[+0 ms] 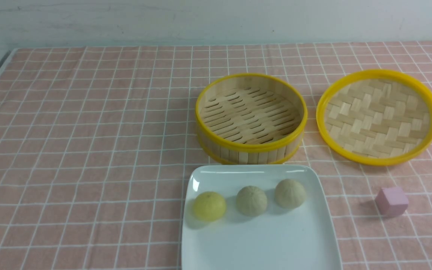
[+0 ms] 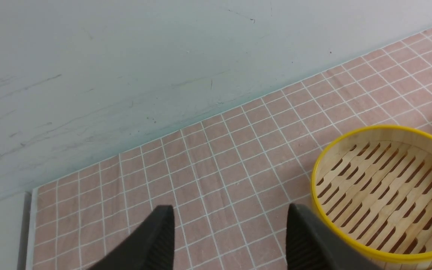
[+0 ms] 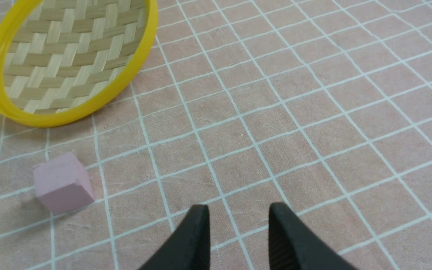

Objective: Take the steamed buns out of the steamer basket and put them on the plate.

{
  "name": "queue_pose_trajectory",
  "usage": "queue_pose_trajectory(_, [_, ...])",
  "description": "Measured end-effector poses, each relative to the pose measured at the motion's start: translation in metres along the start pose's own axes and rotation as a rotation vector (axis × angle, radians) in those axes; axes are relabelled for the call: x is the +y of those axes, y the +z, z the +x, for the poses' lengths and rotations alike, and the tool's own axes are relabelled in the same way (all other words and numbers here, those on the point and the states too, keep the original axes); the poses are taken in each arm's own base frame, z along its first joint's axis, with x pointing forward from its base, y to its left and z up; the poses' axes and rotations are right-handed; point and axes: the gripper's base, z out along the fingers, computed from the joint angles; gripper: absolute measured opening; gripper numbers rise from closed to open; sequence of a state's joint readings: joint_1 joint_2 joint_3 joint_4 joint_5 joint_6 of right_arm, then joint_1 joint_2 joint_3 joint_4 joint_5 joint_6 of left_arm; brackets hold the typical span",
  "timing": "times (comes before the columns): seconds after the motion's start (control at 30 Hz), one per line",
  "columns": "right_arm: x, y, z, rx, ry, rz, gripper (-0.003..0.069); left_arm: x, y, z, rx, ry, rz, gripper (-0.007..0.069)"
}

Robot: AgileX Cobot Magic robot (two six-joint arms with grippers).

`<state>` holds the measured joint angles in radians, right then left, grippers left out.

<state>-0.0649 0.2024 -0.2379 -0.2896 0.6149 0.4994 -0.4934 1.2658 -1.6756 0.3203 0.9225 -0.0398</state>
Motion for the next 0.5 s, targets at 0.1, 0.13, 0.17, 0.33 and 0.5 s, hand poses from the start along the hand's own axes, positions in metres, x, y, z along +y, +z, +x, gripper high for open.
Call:
queue_pose_trajectory(0.1, [0.0000, 0.0000, 0.0000, 0.000, -0.001, 0.000, 0.0243, -0.0007, 0.0000, -0.0008, -0.009, -0.006, 0.008, 0.0414])
queue_pose_trajectory(0.13, [0.0000, 0.0000, 0.0000, 0.000, -0.001, 0.000, 0.0243, -0.0013, 0.0000, -0.0010, -0.011, -0.010, 0.014, 0.0414])
queue_pose_trajectory(0.17, [-0.0001, 0.0000, -0.0001, -0.001, -0.002, 0.001, 0.0243, -0.0025, 0.0000, -0.0011, -0.012, -0.021, 0.027, 0.0414])
queue_pose_trajectory(0.33, [-0.0002, 0.0000, -0.0001, -0.001, -0.003, 0.002, 0.0243, -0.0058, -0.0002, -0.0013, -0.013, -0.049, 0.064, 0.0414])
queue_pose_trajectory(0.5, [-0.0002, 0.0000, -0.0001, -0.001, -0.004, 0.002, 0.0243, -0.0068, 0.0007, 0.0019, 0.024, -0.053, 0.072, 0.0414])
